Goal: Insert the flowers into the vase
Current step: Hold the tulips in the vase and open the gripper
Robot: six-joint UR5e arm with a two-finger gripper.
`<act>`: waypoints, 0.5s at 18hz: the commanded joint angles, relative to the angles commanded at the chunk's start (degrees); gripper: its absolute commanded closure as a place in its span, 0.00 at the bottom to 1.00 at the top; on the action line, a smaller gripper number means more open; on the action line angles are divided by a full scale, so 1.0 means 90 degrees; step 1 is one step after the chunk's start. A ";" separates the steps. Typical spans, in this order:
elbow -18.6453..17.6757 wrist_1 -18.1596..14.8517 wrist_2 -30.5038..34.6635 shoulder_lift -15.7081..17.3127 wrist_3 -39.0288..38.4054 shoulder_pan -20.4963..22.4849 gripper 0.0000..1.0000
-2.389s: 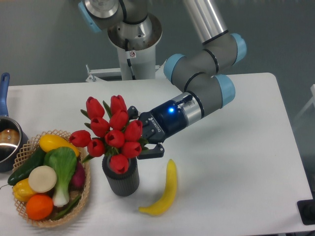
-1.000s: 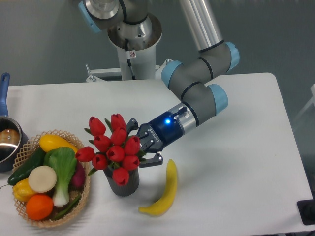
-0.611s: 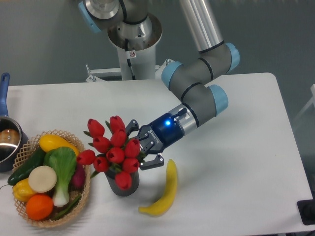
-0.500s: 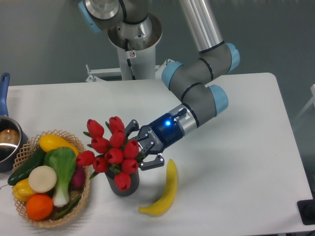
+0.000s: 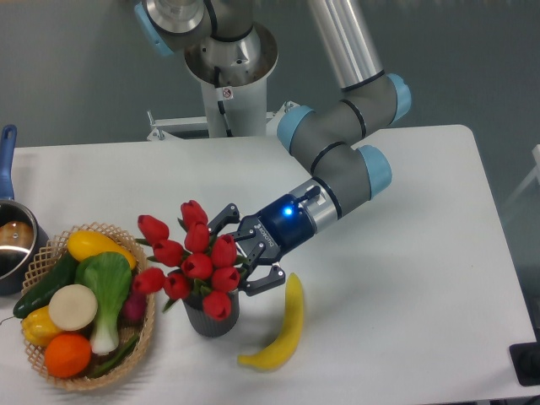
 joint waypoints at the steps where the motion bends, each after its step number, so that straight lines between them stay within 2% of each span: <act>1: 0.0000 0.0000 0.0010 0.0000 -0.0010 0.0000 0.17; 3: -0.0039 0.0010 0.0029 0.0000 0.0010 0.0000 0.15; 5: -0.0029 0.0010 0.0087 0.0010 0.0010 0.0000 0.02; 6: -0.0048 0.0010 0.0136 0.0029 0.0010 0.0010 0.00; 9: -0.0107 0.0010 0.0244 0.0068 0.0010 0.0029 0.00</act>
